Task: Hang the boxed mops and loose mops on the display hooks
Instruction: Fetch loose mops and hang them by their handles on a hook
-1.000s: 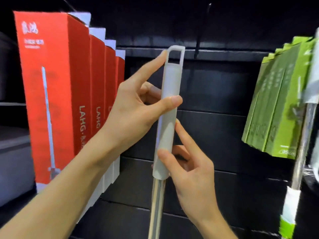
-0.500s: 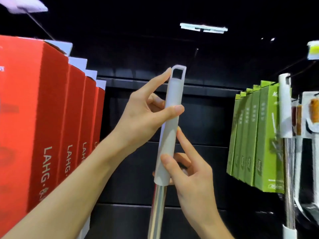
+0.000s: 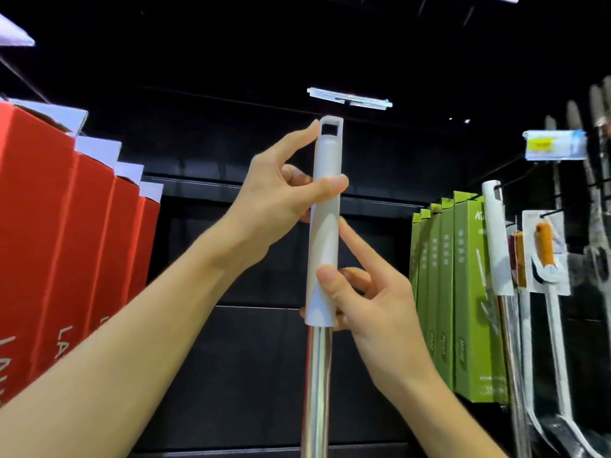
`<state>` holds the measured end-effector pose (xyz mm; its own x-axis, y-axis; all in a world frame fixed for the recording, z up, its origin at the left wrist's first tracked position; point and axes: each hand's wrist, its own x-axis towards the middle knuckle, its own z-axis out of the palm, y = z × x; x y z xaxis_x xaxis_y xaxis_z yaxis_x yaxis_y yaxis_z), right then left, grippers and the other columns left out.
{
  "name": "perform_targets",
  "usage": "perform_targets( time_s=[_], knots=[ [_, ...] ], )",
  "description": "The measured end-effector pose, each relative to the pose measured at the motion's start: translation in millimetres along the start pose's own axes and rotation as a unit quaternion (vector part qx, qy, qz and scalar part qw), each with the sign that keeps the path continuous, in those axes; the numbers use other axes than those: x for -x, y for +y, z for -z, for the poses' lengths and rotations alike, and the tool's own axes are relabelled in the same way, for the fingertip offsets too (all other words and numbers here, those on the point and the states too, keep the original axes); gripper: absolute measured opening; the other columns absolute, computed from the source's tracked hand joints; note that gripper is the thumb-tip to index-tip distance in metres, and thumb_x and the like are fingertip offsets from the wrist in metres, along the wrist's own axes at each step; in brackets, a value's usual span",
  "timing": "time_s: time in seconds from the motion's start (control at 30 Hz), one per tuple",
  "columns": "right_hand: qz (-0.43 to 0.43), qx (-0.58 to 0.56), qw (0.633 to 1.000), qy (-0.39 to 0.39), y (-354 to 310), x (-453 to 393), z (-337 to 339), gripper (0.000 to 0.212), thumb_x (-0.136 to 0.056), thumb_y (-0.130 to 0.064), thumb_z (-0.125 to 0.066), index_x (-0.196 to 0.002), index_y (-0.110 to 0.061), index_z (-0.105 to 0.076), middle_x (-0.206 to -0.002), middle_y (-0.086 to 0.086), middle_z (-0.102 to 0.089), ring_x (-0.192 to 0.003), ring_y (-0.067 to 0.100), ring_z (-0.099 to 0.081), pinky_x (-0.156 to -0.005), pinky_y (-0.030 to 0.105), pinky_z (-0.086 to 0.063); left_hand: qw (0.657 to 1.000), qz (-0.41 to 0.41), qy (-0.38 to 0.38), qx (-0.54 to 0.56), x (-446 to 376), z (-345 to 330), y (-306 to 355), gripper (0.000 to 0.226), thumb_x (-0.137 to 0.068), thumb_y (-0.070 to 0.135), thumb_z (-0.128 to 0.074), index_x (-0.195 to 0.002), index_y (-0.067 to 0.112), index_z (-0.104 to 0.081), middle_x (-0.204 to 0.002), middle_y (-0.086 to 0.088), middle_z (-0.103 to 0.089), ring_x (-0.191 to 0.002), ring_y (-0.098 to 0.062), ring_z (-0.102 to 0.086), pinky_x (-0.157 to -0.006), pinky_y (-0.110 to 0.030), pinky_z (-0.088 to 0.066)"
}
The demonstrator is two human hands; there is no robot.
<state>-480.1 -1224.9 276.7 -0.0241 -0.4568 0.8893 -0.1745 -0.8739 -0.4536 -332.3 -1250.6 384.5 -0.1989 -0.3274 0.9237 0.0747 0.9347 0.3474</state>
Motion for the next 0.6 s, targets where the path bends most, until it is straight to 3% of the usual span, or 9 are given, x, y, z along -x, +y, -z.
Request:
perform_targets(
  time_s=[0.07,0.13,0.27,0.4,0.6],
  knots=[
    [-0.003,0.009,1.0,-0.004,1.4,-6.2,6.5,0.059,-0.096,-0.032,-0.07,-0.15,-0.044,-0.049,-0.076,0.031,-0.056,-0.075,0.041,-0.066,-0.076,0.064,-0.06,1.0,0.008,-0.007,-0.003,-7.6,-4.4,-2.3,0.078,-0.092,0.02,-0.079,-0.158,0.035,-0.04,-0.093,-0.027,-0.069,-0.085,-0.026,-0.077,-0.067,-0.025,-0.063],
    [-0.004,0.012,1.0,-0.006,1.3,-11.6,11.9,0.058,-0.096,-0.03,-0.069,-0.15,-0.043,-0.05,-0.081,0.036,-0.056,-0.081,0.051,-0.066,-0.074,0.064,-0.06,1.0,0.014,-0.012,-0.003,-14.4,-8.2,-4.6,0.079,-0.092,0.02,-0.079,-0.159,0.034,-0.039,-0.101,-0.031,-0.069,-0.09,-0.031,-0.075,-0.07,-0.028,-0.065],
    [-0.009,0.018,1.0,-0.013,-1.2,-24.1,20.9,0.058,-0.099,-0.024,-0.067,-0.151,-0.04,-0.047,-0.085,0.035,-0.063,-0.081,0.047,-0.071,-0.066,0.048,-0.065,1.0,0.021,-0.01,0.008,-28.1,-15.2,-10.5,0.08,-0.093,0.021,-0.078,-0.161,0.031,-0.036,-0.105,-0.024,-0.073,-0.09,-0.025,-0.077,-0.068,-0.024,-0.062],
    [-0.019,0.022,0.999,-0.021,2.4,-39.6,24.7,0.059,-0.101,-0.021,-0.066,-0.154,-0.035,-0.045,-0.09,0.038,-0.064,-0.083,0.051,-0.069,-0.057,0.034,-0.06,0.999,0.031,0.002,0.015,-40.7,-17.8,-17.5,0.08,-0.094,0.023,-0.077,-0.161,0.031,-0.035,-0.104,-0.018,-0.075,-0.085,-0.02,-0.079,-0.067,-0.022,-0.061],
    [-0.027,0.014,0.999,-0.022,12.4,-49.7,27.9,0.059,-0.101,-0.022,-0.066,-0.154,-0.038,-0.045,-0.098,0.04,-0.064,-0.089,0.05,-0.069,-0.059,0.033,-0.061,0.999,0.036,-0.002,0.006,-50.8,-20.0,-26.4,0.082,-0.094,0.022,-0.078,-0.162,0.032,-0.034,-0.104,-0.019,-0.075,-0.089,-0.025,-0.079,-0.071,-0.028,-0.064]
  ],
)
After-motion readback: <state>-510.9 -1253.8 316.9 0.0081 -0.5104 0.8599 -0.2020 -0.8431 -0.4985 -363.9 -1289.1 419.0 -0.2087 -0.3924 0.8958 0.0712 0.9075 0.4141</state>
